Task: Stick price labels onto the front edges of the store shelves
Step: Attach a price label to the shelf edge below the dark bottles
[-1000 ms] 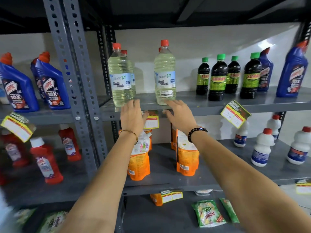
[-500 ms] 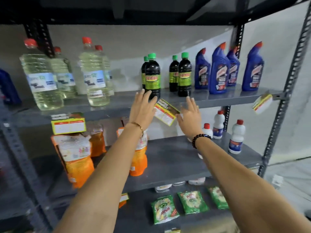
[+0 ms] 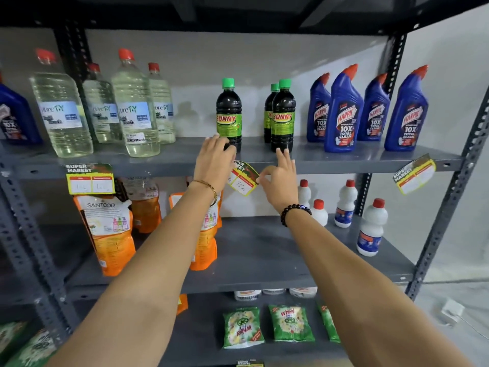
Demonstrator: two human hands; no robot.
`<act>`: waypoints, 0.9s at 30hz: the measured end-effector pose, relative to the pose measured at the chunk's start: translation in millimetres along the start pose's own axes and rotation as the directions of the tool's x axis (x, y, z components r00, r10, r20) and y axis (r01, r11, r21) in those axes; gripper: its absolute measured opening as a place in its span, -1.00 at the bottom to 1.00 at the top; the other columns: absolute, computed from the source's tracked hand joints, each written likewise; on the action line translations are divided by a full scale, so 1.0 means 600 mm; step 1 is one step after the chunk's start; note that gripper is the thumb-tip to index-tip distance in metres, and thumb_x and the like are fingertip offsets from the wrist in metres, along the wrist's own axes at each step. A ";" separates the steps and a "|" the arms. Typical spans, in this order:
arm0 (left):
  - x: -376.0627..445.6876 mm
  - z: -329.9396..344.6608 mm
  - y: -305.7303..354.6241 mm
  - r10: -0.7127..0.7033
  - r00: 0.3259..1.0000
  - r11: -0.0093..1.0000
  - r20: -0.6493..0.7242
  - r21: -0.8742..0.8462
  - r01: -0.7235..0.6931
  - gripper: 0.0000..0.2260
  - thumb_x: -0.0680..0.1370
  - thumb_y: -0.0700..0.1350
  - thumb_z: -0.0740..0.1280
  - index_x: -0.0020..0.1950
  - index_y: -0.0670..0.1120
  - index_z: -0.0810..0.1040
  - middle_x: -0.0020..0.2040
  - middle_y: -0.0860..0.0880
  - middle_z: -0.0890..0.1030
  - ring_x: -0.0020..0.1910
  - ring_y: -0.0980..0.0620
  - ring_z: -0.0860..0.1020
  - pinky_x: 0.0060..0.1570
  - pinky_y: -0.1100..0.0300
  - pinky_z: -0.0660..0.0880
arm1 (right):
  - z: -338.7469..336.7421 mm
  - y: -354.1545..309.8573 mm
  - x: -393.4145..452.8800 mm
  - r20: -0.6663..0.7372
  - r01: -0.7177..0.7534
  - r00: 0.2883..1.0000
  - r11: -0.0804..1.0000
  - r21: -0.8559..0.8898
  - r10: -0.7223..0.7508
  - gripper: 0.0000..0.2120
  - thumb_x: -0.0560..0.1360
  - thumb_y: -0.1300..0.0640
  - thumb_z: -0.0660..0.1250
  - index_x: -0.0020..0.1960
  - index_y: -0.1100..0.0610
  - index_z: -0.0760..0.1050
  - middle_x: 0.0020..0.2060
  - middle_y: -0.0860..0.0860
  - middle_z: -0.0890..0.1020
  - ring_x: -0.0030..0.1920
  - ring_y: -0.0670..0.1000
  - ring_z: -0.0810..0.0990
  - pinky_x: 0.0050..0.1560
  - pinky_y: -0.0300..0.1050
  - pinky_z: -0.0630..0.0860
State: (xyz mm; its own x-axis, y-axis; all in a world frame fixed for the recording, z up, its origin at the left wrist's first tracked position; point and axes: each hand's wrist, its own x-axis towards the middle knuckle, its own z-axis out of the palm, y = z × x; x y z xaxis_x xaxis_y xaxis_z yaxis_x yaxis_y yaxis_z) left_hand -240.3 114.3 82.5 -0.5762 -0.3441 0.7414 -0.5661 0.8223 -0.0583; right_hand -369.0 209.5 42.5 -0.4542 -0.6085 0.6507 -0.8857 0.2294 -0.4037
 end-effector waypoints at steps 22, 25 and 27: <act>-0.017 0.046 0.050 -0.237 0.971 0.924 0.044 -0.300 0.239 -0.88 0.56 -0.13 0.27 -0.16 -0.13 0.45 -0.04 -0.07 0.53 -0.13 -0.08 0.53 -0.27 0.14 0.37 | -0.069 0.047 0.040 0.126 0.063 0.990 0.997 -0.050 -0.056 -0.90 0.49 0.20 0.30 -0.14 0.18 0.59 0.02 0.14 0.60 0.00 0.18 0.57 0.09 0.03 0.46; -0.005 0.036 0.052 -0.271 0.962 0.922 0.040 -0.276 0.271 -0.85 0.58 -0.12 0.23 -0.19 -0.08 0.40 -0.12 -0.07 0.55 -0.17 -0.10 0.55 -0.27 0.13 0.32 | -0.073 0.042 0.048 0.116 0.036 0.993 0.998 -0.056 -0.030 -0.89 0.51 0.18 0.27 -0.08 0.17 0.56 -0.01 0.17 0.59 0.00 0.21 0.55 0.10 0.07 0.41; -0.004 0.036 0.053 -0.281 0.959 0.927 0.045 -0.246 0.284 -0.84 0.58 -0.13 0.23 -0.20 -0.06 0.37 -0.13 -0.05 0.53 -0.17 -0.11 0.55 -0.25 0.13 0.29 | -0.070 0.039 0.049 0.110 0.020 0.994 0.997 -0.069 -0.012 -0.87 0.52 0.18 0.25 -0.05 0.18 0.56 -0.01 0.17 0.58 0.01 0.23 0.53 0.10 0.07 0.39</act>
State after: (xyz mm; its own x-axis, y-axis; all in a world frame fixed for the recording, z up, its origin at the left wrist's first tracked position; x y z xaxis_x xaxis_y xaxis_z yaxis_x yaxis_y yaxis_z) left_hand -269.5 131.8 64.4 -0.4194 -0.5815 0.6971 -0.5430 0.7761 0.3207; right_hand -407.3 228.8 79.3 -0.4300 -0.6909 0.5811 -0.8991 0.2692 -0.3452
